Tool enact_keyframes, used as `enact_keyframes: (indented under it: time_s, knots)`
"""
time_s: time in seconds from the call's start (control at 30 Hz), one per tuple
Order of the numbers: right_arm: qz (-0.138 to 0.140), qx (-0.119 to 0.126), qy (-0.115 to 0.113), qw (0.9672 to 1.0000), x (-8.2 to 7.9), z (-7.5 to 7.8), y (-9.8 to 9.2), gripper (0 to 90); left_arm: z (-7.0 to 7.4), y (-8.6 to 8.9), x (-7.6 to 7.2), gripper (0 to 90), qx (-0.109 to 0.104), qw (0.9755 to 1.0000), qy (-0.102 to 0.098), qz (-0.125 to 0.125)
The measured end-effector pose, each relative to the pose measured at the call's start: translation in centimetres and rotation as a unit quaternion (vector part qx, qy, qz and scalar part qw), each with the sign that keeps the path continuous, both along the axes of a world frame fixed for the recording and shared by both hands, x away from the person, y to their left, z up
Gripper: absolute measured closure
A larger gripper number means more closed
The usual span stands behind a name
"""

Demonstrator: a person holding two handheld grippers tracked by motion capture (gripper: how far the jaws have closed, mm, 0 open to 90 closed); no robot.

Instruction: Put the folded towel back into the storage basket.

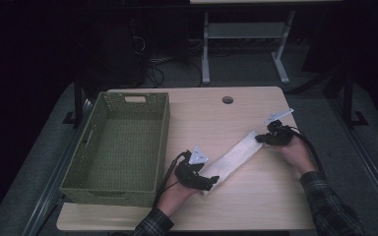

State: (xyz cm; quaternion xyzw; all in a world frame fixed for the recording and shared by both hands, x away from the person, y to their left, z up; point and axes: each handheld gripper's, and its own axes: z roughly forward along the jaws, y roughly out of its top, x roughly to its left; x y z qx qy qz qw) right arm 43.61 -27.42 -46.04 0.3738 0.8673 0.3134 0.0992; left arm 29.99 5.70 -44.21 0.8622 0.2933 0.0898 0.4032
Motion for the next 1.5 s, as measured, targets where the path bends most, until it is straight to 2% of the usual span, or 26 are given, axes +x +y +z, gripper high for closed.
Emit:
enact_keyframes:
  time_s: [0.13,0.27,0.3,0.33,0.37,0.47,0.5,0.53,0.63,0.67,0.7,0.73,0.77,0.8,0.83,0.87,1.03,1.17,1.27,1.3,1.5]
  knots:
    - [0.016,0.005,-0.002,0.9999,1.4,-0.2,2.0,89.6,0.0,-0.1,0.1,25.9,-0.001,1.0000,-0.002,0.001]
    - [0.021,0.006,-0.003,0.9998,1.8,-0.2,2.7,89.5,0.0,-0.1,0.2,28.8,0.002,1.0000,-0.002,0.002]
    - [0.026,0.008,-0.002,0.9996,1.9,-0.1,2.8,78.6,0.0,-0.1,0.2,32.7,0.003,1.0000,-0.002,0.003]
    - [0.026,0.016,0.000,0.9995,1.8,0.1,2.7,74.6,0.0,0.0,0.3,36.4,0.006,1.0000,-0.005,0.005]
    - [0.026,0.016,0.000,0.9995,1.8,0.1,2.7,74.6,0.0,0.0,0.3,40.3,0.006,1.0000,-0.005,0.005]
    - [0.016,0.040,-0.019,0.9989,0.8,1.3,1.9,62.9,0.1,0.0,0.5,55.8,0.011,0.9998,-0.009,0.013]
    - [0.016,0.040,-0.019,0.9989,0.8,1.3,1.9,62.9,0.1,0.0,0.5,61.4,0.011,0.9998,-0.009,0.013]
    - [0.010,0.041,-0.028,0.9987,0.0,1.8,1.4,54.7,0.2,-0.1,0.7,67.9,0.013,0.9996,-0.014,0.023]
    - [0.001,0.055,-0.037,0.9978,-1.2,2.3,0.6,47.4,0.3,-0.1,1.0,81.7,0.017,0.9991,-0.015,0.035]
    - [0.001,0.054,-0.041,0.9977,-1.7,2.3,0.4,44.7,0.2,-0.1,1.2,86.1,0.039,0.9981,-0.018,0.044]
    - [0.001,0.054,-0.041,0.9977,-1.7,2.3,0.4,44.7,0.2,-0.1,1.2,88.9,0.039,0.9981,-0.018,0.044]
    - [-0.001,0.049,-0.043,0.9979,-2.5,2.5,0.2,40.0,-0.2,-0.1,1.5,89.3,0.063,0.9968,-0.017,0.046]
    - [-0.001,0.049,-0.043,0.9979,-2.5,2.5,0.2,40.0,-0.2,-0.1,1.5,89.3,0.063,0.9968,-0.017,0.046]
    - [0.001,0.045,-0.044,0.9980,-3.2,2.5,0.1,36.1,-0.4,0.0,1.6,89.4,0.074,0.9959,-0.015,0.049]
    - [0.001,0.045,-0.044,0.9980,-3.2,2.5,0.1,36.1,-0.5,0.0,1.6,89.4,0.075,0.9958,-0.010,0.051]
    - [0.001,0.041,-0.050,0.9979,-3.9,2.6,0.1,33.9,-0.7,0.0,1.7,89.4,0.084,0.9953,-0.008,0.048]
    - [0.004,0.051,-0.052,0.9973,-4.6,2.7,-0.3,32.3,-1.3,-0.5,1.6,89.4,0.083,0.9962,0.007,0.028]
    - [0.003,0.056,-0.059,0.9967,-4.4,2.7,-0.3,30.9,-1.2,-0.7,1.2,89.4,0.086,0.9962,0.010,0.011]
    - [0.002,0.053,-0.057,0.9970,-4.2,2.5,-0.4,29.7,-1.3,-0.9,0.8,89.4,0.076,0.9968,0.023,-0.007]
    - [0.002,0.053,-0.057,0.9970,-4.2,2.5,-0.4,29.7,-1.3,-0.9,0.8,89.3,0.076,0.9968,0.023,-0.007]
    - [0.002,0.048,-0.059,0.9971,-4.1,2.4,-0.5,28.8,-1.5,-1.9,-0.1,89.4,0.079,0.9955,0.031,-0.043]
